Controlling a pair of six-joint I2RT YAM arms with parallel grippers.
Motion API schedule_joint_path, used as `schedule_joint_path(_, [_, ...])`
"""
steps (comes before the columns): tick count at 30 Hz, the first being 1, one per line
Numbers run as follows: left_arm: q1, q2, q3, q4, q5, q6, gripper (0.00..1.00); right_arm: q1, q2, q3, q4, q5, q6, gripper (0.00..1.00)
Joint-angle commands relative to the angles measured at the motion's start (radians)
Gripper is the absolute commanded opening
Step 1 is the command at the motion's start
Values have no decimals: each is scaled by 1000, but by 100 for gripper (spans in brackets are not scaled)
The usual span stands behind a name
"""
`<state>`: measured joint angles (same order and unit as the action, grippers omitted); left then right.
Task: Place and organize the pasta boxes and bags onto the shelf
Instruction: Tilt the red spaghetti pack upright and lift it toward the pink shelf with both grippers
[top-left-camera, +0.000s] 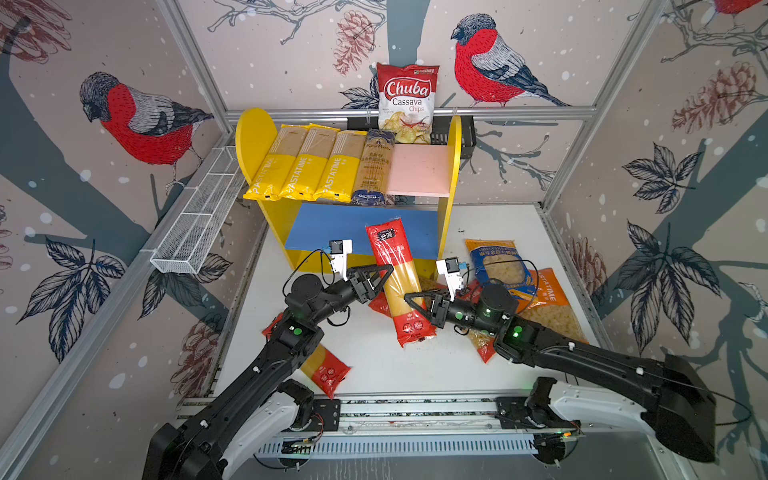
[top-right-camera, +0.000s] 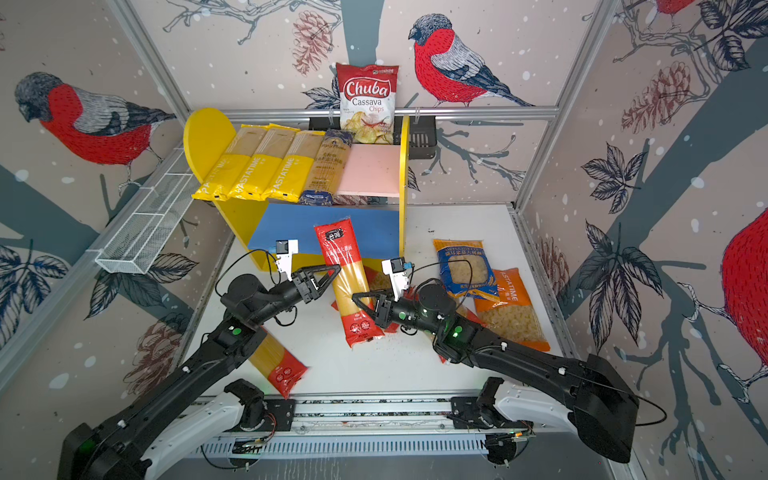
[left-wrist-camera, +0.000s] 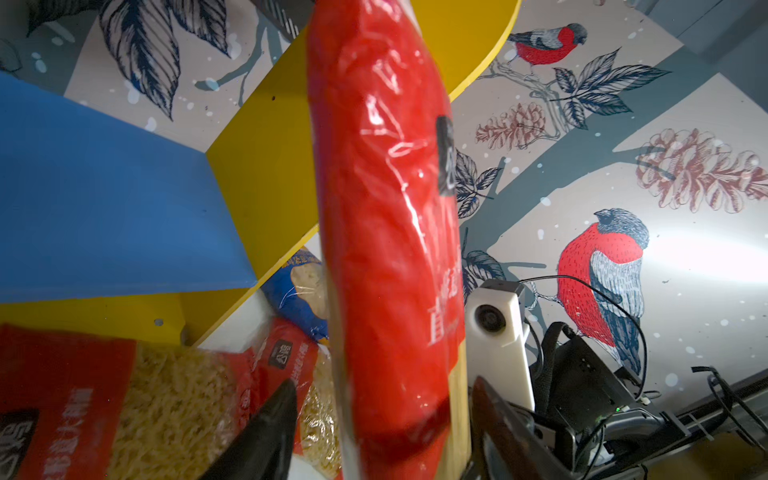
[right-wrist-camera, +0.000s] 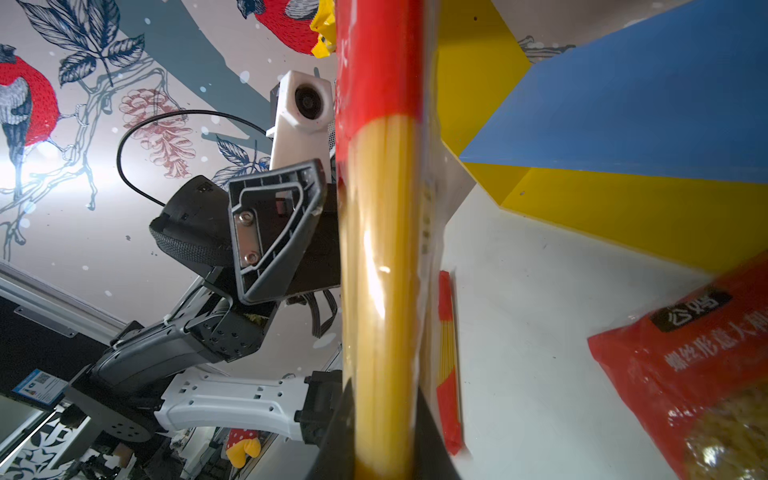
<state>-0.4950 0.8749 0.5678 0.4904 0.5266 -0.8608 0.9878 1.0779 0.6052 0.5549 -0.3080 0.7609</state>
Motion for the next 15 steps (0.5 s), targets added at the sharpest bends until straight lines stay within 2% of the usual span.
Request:
schedule_joint_path(1, [-18,17,22,106,29,6,62,5,-14,22,200,-3,-15,5])
schedule_joint_path(7, [-38,41,46,158,36,9,51,9,-17,18,222,-1,-2,8])
schedule_joint_path(10, [-39,47,55,186,35,9,41,11,-16,15,219,0,-6,11])
schedule_joint_path(15, [-38,69,91,194,42,21,24,11,-22,4,209,15,-5,23])
